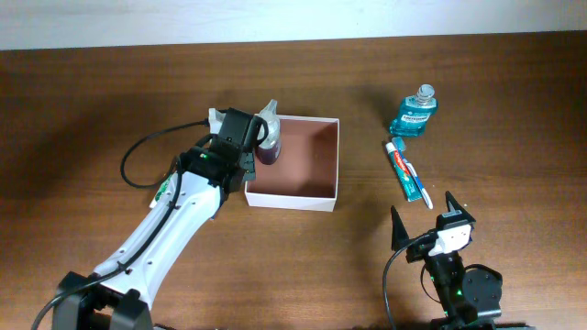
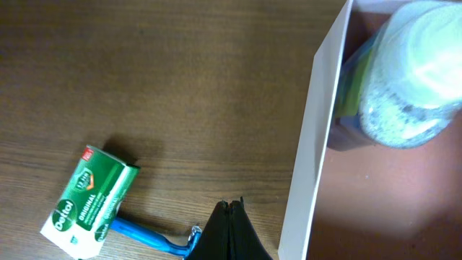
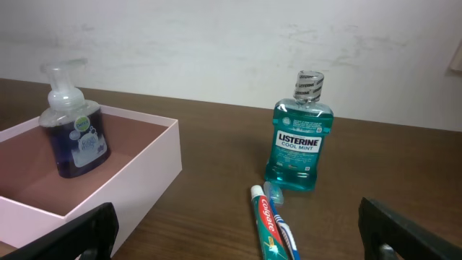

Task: Pack container
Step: 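Lower the soap bottle into the box's left corner with left gripper, then open the left gripper and withdraw it from the box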

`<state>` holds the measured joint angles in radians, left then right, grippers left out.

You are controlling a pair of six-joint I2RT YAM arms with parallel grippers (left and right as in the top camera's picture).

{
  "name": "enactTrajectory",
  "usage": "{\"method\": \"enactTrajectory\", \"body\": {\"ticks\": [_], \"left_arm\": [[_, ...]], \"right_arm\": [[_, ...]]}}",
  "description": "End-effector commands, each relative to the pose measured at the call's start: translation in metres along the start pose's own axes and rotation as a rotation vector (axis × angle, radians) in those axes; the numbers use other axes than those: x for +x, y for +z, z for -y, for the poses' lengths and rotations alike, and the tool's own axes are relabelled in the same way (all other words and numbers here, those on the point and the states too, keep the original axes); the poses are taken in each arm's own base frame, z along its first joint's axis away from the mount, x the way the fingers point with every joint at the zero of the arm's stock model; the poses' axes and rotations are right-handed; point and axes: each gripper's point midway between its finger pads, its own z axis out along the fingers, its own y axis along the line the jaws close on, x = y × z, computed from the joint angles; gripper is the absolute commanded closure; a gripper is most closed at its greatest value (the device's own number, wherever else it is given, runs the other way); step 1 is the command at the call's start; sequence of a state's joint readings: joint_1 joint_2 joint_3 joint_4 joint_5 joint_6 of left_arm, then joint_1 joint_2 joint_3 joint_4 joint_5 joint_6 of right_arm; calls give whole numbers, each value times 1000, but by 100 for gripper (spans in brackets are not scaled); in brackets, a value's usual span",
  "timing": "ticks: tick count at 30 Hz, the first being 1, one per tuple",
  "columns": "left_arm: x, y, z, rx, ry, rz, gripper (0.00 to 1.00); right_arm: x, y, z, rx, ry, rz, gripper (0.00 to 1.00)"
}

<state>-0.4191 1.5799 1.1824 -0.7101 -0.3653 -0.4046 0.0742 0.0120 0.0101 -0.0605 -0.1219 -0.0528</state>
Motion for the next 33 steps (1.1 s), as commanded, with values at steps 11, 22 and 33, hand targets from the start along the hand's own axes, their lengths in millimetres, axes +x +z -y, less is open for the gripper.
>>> {"method": "enactTrajectory", "body": {"ticks": [11,22,33], "left_arm": [[27,24,4,26,16,-93,99],[42,40,24,104,23,-167,99],[56,35,35,176,28,-235,100]], "right_arm": [[2,0,1,3,1,-4,1],[2,0,1,3,1,-4,1],[2,0,1,2,1,-4,1]]}}
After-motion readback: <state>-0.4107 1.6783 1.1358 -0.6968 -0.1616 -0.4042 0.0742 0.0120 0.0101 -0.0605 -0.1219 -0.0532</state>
